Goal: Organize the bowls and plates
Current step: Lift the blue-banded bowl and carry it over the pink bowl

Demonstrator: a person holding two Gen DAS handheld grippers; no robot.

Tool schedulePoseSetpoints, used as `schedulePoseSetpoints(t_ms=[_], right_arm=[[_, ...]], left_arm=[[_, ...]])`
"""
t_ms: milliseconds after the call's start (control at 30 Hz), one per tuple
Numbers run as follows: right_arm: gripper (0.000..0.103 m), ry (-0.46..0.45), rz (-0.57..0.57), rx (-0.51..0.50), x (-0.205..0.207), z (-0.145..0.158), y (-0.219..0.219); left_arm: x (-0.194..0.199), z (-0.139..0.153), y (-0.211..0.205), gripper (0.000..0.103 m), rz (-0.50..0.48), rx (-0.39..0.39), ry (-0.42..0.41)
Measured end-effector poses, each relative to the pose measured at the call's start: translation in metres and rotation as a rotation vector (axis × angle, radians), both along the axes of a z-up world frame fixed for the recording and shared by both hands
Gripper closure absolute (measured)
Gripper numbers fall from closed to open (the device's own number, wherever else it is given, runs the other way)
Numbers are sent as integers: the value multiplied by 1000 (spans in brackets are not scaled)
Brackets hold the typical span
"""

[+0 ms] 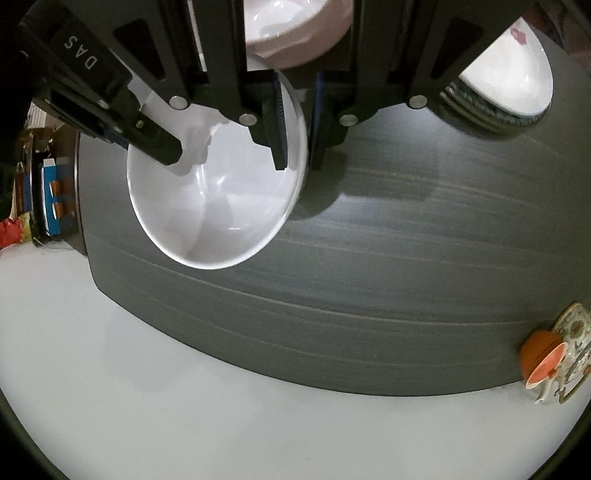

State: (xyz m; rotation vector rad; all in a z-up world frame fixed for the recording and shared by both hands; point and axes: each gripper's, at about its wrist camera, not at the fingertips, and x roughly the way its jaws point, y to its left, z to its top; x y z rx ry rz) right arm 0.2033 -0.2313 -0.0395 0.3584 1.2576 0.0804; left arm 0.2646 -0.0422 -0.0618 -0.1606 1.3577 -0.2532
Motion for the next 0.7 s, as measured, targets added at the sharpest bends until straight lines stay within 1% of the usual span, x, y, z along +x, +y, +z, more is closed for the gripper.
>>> schedulePoseSetpoints(t_ms=[133, 400, 533, 700], right_arm=[[88, -6, -9, 5, -16, 6, -3], [88, -27, -23, 6, -51, 17, -7], [88, -32, -23, 30, -70, 23, -7], [88, -52, -30, 37, -93, 31, -6]], left_arm=[[-7, 1, -9, 91, -13, -5, -4], [-27, 11, -7, 91, -20, -10, -19], [-36, 16, -8, 91, -22, -10, -22], [-59, 28, -8, 91, -29, -14, -36]])
